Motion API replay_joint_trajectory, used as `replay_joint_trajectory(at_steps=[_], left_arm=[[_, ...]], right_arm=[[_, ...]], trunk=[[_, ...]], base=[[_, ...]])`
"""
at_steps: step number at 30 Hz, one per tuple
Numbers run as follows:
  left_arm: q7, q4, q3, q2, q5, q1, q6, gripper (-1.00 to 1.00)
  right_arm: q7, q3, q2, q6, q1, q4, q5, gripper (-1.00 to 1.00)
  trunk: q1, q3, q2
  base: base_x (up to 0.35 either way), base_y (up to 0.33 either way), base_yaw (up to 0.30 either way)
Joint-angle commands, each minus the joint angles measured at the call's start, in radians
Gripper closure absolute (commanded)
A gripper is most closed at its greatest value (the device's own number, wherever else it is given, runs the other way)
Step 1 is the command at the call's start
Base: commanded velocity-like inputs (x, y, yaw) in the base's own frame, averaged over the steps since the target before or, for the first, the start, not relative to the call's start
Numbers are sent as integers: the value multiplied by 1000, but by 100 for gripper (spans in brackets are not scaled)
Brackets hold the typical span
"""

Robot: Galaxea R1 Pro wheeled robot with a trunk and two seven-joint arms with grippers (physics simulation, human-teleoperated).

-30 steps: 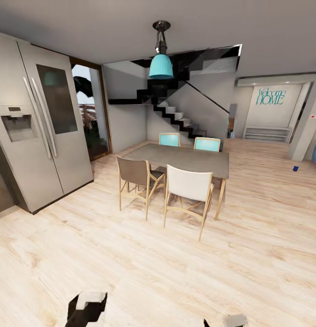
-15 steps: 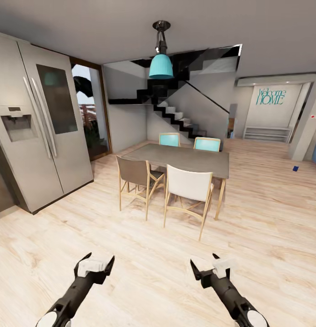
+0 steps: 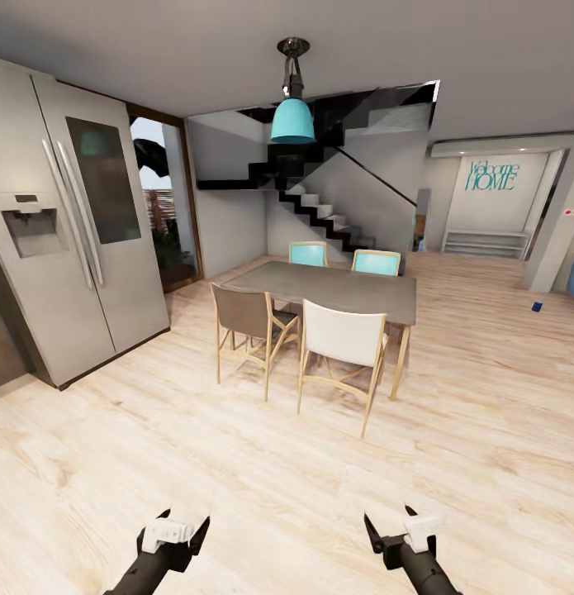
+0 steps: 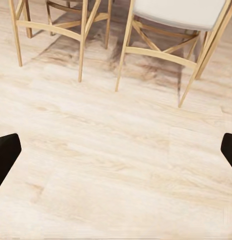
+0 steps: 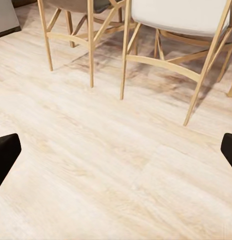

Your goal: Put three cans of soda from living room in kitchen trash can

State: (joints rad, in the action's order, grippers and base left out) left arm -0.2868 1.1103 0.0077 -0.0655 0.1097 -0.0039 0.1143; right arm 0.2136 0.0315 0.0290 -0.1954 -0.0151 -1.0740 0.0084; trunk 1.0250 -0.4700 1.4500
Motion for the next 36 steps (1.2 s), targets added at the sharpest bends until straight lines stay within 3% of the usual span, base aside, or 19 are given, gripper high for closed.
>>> replay_joint_trajectory(at_steps=[1,14,36], left_arm=[[0,-7,0,0,0,-1,2,-100],[1,-46,0,1,0,-8,8,-100],[27,-93,-2,1,-1,-8,11,-100]], right_arm=[[-1,0,0,-1,0,1,0,-100],[-5,2,-9,-3,0,7,-3,-100],[-7,2,-12,-4,0,10,-2,-100]], trunk=[[0,0,0],[0,0,0],[0,0,0]], base=[[0,0,0],[0,0,39],[0,0,240]])
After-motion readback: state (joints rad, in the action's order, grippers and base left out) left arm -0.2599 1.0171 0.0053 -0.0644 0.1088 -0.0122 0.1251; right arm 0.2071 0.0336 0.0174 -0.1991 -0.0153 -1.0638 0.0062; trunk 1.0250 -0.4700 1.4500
